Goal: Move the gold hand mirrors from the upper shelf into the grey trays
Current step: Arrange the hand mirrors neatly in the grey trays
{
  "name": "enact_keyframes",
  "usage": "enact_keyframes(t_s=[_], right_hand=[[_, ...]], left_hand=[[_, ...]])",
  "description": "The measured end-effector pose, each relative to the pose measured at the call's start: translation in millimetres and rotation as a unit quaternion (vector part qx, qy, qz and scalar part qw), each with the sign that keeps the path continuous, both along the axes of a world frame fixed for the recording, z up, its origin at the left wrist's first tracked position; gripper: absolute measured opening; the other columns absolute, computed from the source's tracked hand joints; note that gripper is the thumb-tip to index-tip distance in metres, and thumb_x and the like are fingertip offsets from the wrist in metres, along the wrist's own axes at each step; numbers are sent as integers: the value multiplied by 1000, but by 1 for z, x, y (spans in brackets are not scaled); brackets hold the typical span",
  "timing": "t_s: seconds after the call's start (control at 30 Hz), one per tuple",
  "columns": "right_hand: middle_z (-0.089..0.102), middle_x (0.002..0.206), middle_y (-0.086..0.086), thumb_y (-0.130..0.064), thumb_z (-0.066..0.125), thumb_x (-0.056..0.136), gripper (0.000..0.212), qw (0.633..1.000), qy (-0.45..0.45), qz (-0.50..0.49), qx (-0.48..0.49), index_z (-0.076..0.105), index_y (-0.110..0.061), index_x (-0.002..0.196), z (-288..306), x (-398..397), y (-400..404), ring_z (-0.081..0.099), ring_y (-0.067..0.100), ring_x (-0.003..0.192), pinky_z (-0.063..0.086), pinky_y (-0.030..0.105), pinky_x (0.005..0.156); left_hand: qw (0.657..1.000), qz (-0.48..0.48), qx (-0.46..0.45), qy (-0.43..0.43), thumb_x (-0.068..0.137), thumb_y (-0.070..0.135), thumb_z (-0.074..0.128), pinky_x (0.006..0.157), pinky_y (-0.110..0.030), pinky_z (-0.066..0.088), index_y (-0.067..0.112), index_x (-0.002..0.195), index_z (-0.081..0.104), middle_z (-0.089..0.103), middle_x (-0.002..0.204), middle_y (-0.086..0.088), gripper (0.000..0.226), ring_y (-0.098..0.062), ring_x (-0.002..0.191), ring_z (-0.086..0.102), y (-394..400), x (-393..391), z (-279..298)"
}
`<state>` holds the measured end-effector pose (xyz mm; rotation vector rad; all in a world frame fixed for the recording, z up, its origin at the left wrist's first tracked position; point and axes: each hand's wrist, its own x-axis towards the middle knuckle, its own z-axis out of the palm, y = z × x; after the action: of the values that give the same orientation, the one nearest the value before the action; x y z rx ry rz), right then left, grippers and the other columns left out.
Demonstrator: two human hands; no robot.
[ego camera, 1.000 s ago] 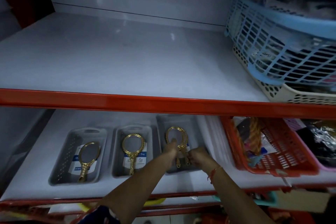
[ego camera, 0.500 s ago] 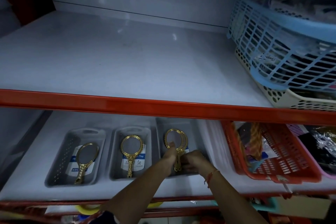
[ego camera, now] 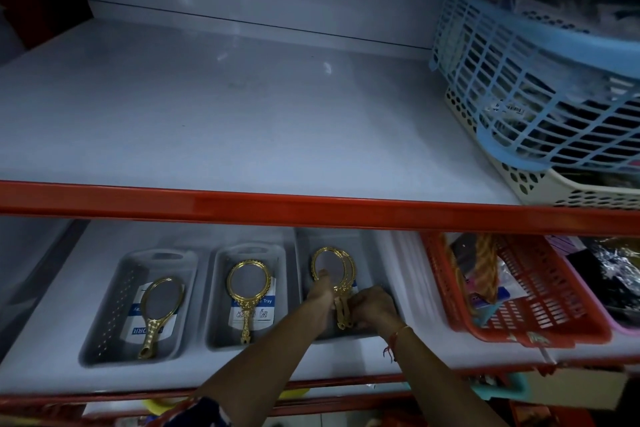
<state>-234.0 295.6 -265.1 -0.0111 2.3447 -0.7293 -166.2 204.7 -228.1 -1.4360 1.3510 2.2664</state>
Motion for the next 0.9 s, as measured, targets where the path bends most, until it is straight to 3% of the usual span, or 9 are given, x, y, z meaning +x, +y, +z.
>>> enact_keyframes(t_s=[0.03, 0.13, 0.2, 0.3, 0.37, 0.6, 0.7, 0.8, 0.9], right_hand=[[76, 98, 11, -13, 69, 78, 24, 1000, 11, -2, 1, 76, -1, 96, 2, 1, -1, 71, 19, 87, 56, 22, 72], [75, 96, 12, -14, 64, 81, 22, 999, 44, -20, -17, 75, 1, 92, 3, 2, -6, 69, 19, 81, 48, 20, 63], [71, 89, 11, -15, 66, 80, 16, 998, 51, -23, -12, 70, 0, 85, 5, 5, -12, 65, 18, 79, 44, 20, 61], [73, 100, 12, -14, 71, 74, 26, 999, 39, -29, 3, 69, -1, 97, 6, 11, -20, 68, 20, 85, 47, 20, 62], [72, 105, 13, -12, 71, 72, 32, 998, 47, -26, 17, 68, 0, 102, 8, 14, -23, 70, 23, 93, 49, 21, 64], [72, 91, 9, -21, 82, 59, 41, 1000, 8, -27, 2, 68, -3, 93, 13, 11, -18, 66, 17, 74, 54, 24, 50], [75, 82, 8, -29, 89, 45, 50, 999, 3, -32, -20, 71, -1, 83, 13, 8, -12, 71, 15, 69, 61, 28, 56], [76, 82, 7, -40, 91, 36, 62, 999, 8, -39, -15, 72, -4, 83, 14, 7, -10, 69, 12, 66, 52, 18, 46], [68, 72, 0, -48, 88, 47, 48, 999, 31, -38, 7, 60, -12, 62, 13, 9, -10, 59, 4, 53, 36, 10, 32]], left_hand=[[1000, 6, -5, -7, 104, 42, 18, 78, -28, 45, -1, 134, 45, 60, 112, -14, 59, -20, 79, 58, -2, 0, 0], [1000, 15, 10, -9, 103, 46, 14, 92, -35, 44, 0, 139, 42, 59, 123, -21, 64, -31, 109, 58, -14, 1, 0], [999, 14, 23, -19, 101, 53, 13, 80, -38, 45, -3, 140, 40, 62, 107, -21, 74, -31, 96, 59, -21, 3, 3], [998, 21, 58, -25, 92, 68, 9, 111, -48, 26, 0, 146, 32, 55, 133, -23, 90, -33, 123, 51, -26, 7, 3], [996, 24, 75, -29, 89, 73, 7, 118, -48, 12, 2, 150, 25, 44, 145, -21, 96, -33, 136, 40, -28, 9, 4], [995, 21, 96, -22, 88, 74, 4, 120, -49, 9, 2, 151, 20, 48, 143, -20, 97, -34, 136, 41, -30, 12, 3], [994, 24, 101, -17, 89, 73, 4, 119, -50, 11, 3, 151, 18, 52, 139, -21, 95, -35, 132, 45, -31, 12, 0], [995, 11, 97, -9, 92, 68, 4, 119, -47, 16, 1, 148, 28, 53, 137, -22, 90, -35, 131, 46, -29, 12, -1], [996, 5, 84, 4, 95, 64, 6, 105, -42, 34, -1, 145, 34, 57, 130, -24, 86, -35, 121, 53, -28, 9, -2]])
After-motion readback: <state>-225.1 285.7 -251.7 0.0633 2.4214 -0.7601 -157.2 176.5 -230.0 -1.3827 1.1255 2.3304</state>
